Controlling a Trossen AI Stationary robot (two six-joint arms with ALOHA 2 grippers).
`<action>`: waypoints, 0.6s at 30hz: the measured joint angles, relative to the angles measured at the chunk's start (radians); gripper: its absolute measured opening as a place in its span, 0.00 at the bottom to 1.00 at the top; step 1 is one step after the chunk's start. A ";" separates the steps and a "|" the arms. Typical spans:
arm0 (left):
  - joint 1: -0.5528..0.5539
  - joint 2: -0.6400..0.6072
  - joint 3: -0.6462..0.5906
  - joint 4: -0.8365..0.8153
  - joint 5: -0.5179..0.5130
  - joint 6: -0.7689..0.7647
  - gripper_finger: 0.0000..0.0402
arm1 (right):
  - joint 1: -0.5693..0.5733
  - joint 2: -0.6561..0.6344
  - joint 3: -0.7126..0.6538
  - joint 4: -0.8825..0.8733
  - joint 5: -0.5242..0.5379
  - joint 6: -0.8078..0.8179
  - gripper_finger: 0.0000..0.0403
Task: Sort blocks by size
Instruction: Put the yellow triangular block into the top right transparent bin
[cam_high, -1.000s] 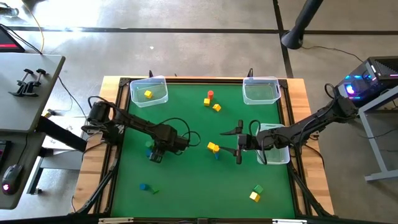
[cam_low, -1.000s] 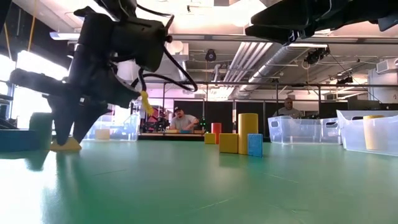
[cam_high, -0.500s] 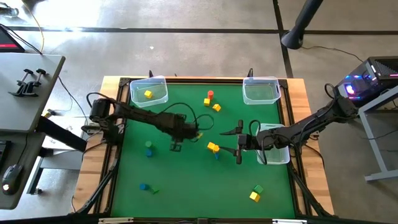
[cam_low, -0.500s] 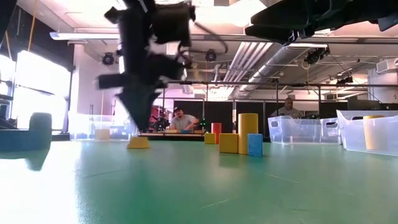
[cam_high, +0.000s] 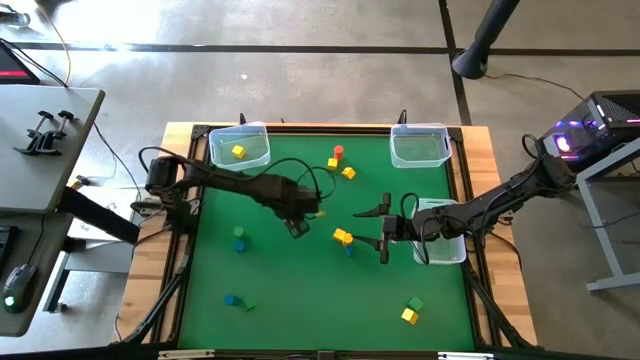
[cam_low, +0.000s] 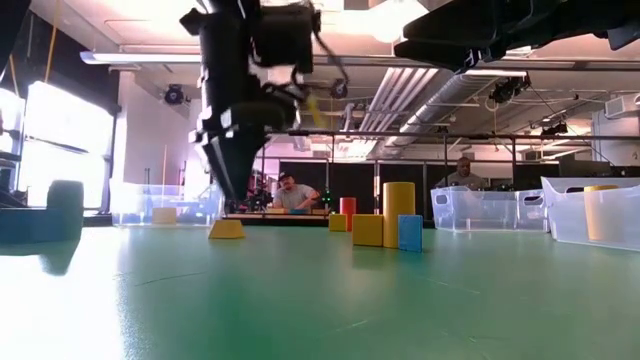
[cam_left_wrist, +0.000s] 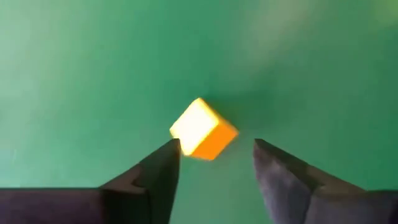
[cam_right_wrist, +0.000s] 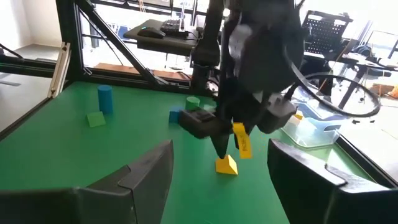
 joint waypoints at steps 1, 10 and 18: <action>0.004 0.000 -0.013 0.014 -0.001 -0.032 0.53 | 0.000 0.000 0.000 -0.001 0.000 0.000 0.62; 0.024 0.000 -0.155 0.166 -0.008 -0.188 0.68 | 0.001 0.000 0.000 -0.004 0.000 -0.004 0.62; 0.026 0.000 -0.190 0.242 -0.010 -0.211 0.65 | 0.001 0.000 0.000 -0.006 0.000 -0.006 0.62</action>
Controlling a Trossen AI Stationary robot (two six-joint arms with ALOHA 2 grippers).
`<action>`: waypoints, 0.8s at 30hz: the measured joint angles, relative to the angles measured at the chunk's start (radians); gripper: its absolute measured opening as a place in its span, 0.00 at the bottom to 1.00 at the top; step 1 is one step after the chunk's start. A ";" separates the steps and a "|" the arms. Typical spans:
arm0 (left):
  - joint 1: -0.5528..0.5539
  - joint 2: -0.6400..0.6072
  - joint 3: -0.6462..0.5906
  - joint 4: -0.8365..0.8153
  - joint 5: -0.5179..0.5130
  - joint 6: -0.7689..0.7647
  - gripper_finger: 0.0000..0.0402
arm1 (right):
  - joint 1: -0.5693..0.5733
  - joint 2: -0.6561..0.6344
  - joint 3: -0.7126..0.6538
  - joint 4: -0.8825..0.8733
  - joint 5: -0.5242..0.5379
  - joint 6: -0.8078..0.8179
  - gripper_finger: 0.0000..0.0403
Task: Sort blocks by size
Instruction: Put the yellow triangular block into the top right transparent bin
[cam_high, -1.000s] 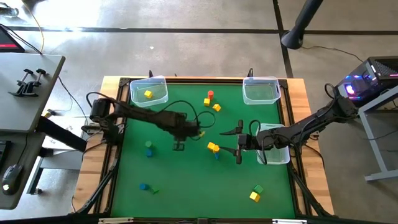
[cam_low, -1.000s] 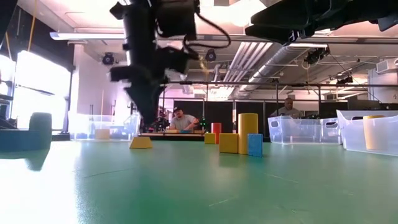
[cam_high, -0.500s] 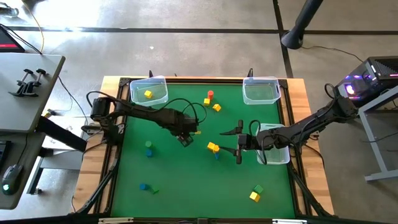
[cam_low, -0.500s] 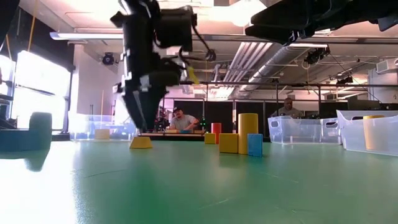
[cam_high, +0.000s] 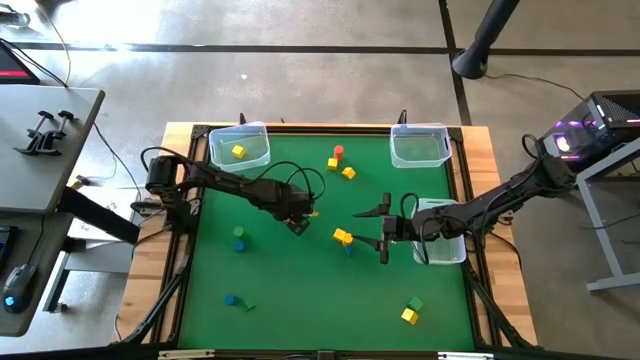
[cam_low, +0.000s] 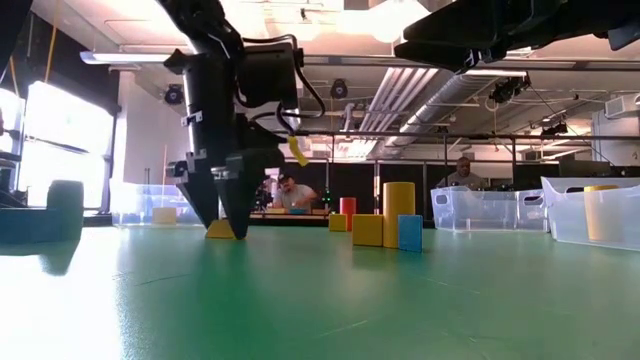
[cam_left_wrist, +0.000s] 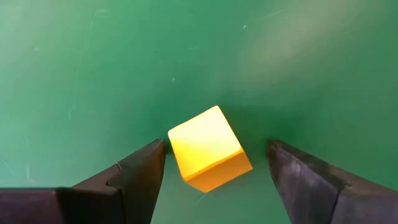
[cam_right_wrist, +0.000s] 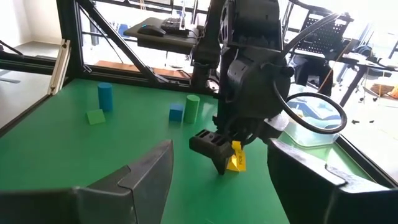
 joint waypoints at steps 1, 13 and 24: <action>0.001 0.000 0.000 0.000 -0.001 0.000 0.64 | 0.000 0.000 0.000 -0.001 0.000 0.000 0.62; 0.001 -0.001 0.000 -0.011 0.008 0.063 0.42 | 0.000 0.000 0.000 -0.001 0.000 -0.001 0.62; -0.035 -0.003 0.001 -0.013 -0.053 0.147 0.27 | 0.000 0.000 0.000 -0.006 0.000 0.006 0.62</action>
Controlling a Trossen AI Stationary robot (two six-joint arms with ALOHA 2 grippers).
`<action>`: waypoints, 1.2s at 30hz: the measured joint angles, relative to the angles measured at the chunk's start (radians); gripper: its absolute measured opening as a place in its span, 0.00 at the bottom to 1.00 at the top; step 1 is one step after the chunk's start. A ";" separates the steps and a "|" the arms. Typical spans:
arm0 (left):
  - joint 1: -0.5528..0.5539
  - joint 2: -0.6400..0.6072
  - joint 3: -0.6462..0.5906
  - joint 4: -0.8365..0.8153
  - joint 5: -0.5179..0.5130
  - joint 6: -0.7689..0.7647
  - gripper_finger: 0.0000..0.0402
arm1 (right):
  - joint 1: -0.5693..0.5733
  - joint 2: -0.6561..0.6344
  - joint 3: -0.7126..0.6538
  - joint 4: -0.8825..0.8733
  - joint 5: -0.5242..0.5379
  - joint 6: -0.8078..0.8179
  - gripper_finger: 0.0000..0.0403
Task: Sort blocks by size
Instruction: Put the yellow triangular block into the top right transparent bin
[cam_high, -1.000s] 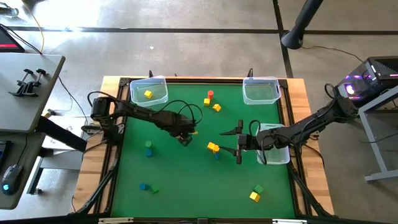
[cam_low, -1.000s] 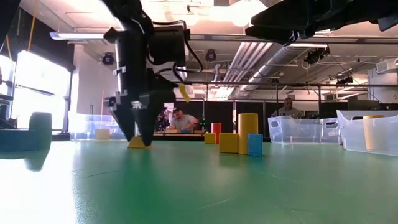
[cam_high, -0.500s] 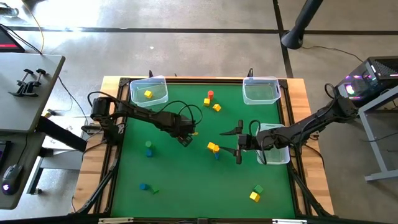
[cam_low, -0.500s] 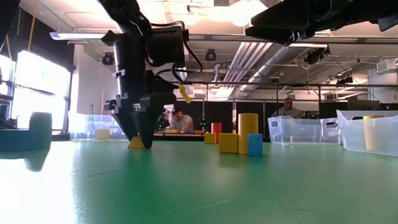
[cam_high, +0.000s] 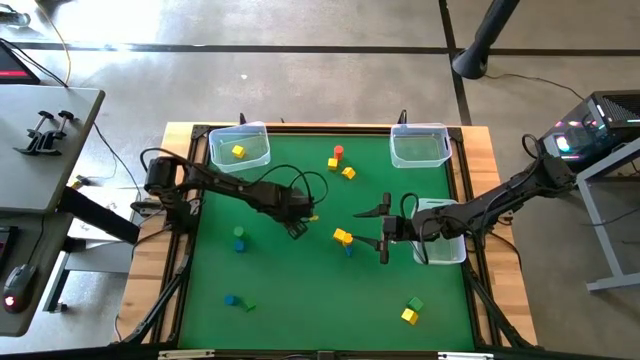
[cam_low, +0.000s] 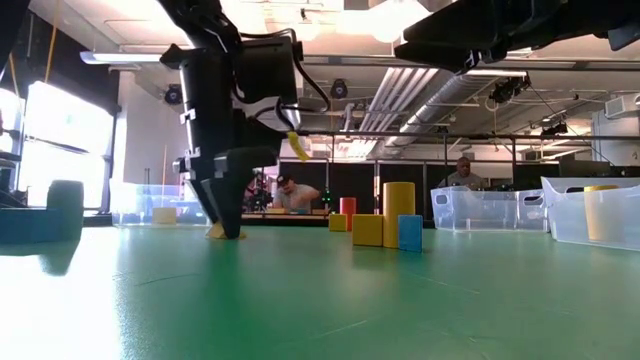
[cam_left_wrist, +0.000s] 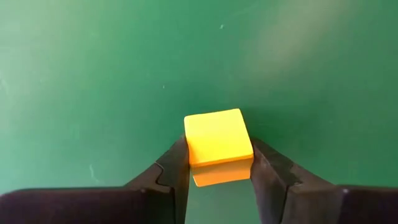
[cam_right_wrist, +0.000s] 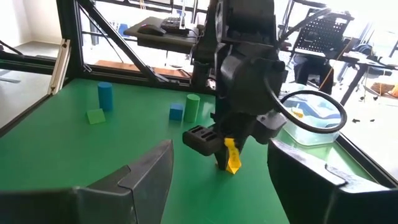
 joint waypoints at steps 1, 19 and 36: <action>-0.005 0.000 0.000 0.005 -0.006 0.006 0.27 | 0.000 0.000 0.000 -0.003 0.000 0.001 0.62; 0.071 -0.056 -0.254 0.715 0.288 0.213 0.28 | -0.110 0.121 0.000 -0.097 0.008 0.105 0.62; 0.192 -0.175 -0.251 0.766 0.489 0.462 0.28 | -0.259 0.307 0.008 0.166 -0.246 -0.184 0.62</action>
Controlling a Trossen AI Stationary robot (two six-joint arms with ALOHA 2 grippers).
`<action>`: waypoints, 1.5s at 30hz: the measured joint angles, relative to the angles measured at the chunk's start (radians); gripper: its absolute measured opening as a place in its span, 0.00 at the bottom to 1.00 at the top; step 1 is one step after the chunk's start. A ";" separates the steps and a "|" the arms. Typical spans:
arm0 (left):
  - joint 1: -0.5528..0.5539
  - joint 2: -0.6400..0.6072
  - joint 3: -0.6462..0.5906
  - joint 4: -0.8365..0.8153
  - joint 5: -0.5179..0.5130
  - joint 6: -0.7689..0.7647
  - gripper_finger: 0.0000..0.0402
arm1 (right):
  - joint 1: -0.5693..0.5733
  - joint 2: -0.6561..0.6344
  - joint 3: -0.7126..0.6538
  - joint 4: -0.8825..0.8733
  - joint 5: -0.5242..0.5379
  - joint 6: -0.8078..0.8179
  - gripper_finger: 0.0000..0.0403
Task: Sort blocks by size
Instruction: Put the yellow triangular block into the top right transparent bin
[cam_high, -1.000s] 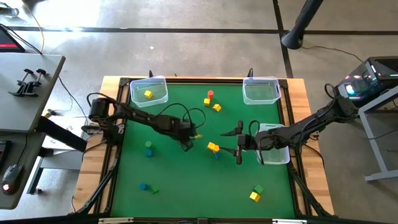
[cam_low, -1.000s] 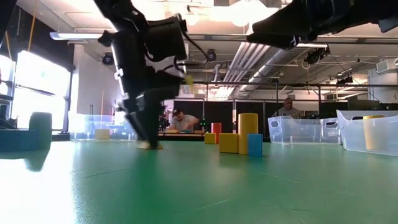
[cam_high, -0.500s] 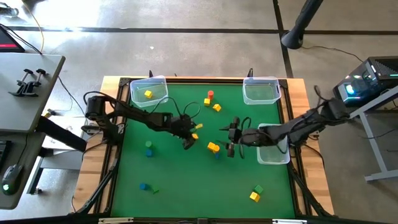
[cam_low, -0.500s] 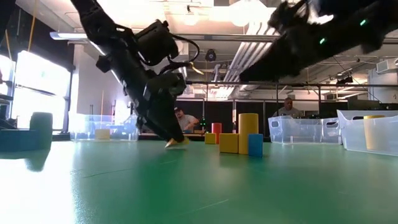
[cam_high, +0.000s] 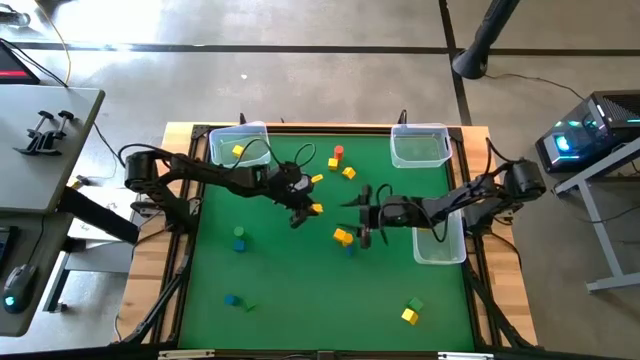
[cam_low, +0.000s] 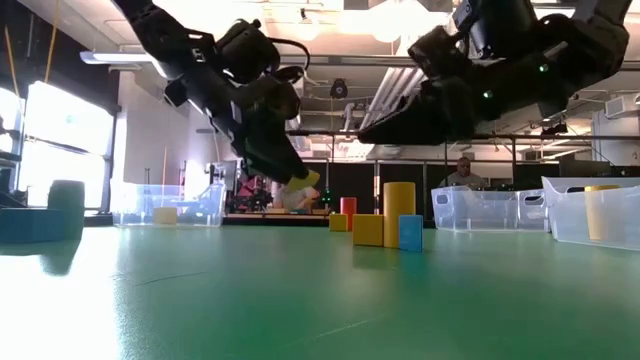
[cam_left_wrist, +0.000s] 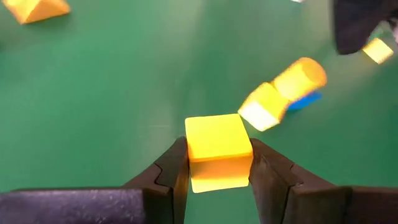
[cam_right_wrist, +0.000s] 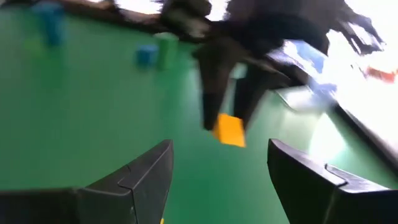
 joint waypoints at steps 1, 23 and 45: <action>0.001 -0.001 0.000 0.000 0.008 0.016 0.28 | 0.000 0.000 0.013 -0.023 -0.027 -0.061 0.62; 0.023 -0.001 0.000 0.103 0.229 0.092 0.28 | 0.045 0.237 0.485 -0.521 0.150 -0.461 0.62; 0.022 -0.002 0.002 0.117 0.234 0.074 0.37 | 0.086 0.307 0.549 -0.549 0.359 -0.542 0.20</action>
